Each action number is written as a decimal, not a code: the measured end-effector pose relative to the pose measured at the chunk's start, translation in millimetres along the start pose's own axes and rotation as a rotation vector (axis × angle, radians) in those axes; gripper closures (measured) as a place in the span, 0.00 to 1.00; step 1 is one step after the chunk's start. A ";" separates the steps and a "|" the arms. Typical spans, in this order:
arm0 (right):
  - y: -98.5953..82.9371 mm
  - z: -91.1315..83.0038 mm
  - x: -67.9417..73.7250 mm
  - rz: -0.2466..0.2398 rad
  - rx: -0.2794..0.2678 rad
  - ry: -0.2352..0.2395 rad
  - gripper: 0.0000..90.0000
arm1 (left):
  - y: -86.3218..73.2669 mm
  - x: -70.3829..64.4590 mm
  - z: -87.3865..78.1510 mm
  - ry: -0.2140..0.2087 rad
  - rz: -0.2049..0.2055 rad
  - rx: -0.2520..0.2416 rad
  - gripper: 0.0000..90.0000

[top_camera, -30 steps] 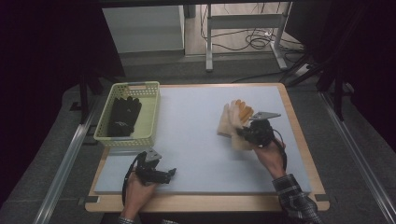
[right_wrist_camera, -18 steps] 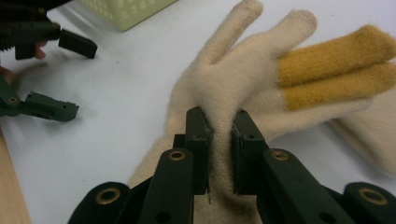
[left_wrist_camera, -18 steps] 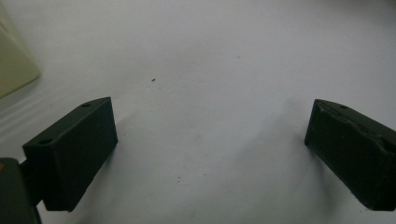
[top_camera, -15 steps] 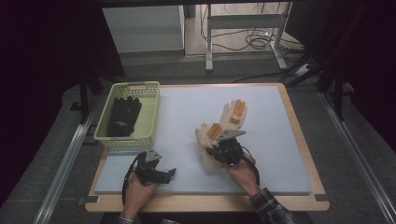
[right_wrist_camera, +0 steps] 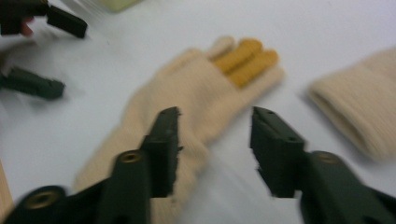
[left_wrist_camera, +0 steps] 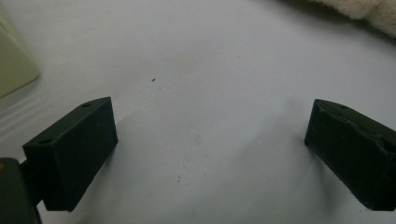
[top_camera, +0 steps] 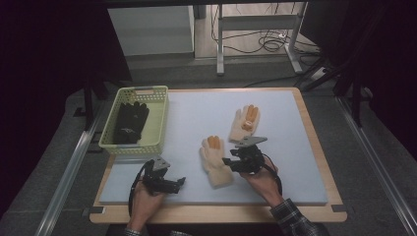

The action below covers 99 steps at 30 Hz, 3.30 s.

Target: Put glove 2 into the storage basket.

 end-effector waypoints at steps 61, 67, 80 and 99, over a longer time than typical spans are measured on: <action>29.9 35.6 -154.9 0.144 -0.002 -0.205 0.37 | 0.0 -0.1 0.1 -0.002 -0.002 -0.001 0.03; 31.1 53.6 -163.9 0.154 0.026 -0.230 0.36 | 0.0 -0.1 0.1 -0.002 -0.002 -0.001 0.03; 30.1 49.1 -160.1 0.168 0.028 -0.229 0.69 | 0.0 -0.2 0.1 -0.002 -0.002 -0.001 0.03; 46.0 -22.7 -104.2 0.141 -0.067 -0.110 0.69 | -0.1 -0.2 0.1 -0.001 -0.001 0.000 0.03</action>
Point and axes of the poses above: each handheld gripper's, and its own axes: z roughly forward along the jaws, y roughly out of its top, x roughly to its left, the point moved 6 cm from there along z, roughly forward along the jaws, and after that the axes turned 13 degrees about x, right-handed, at the moved point
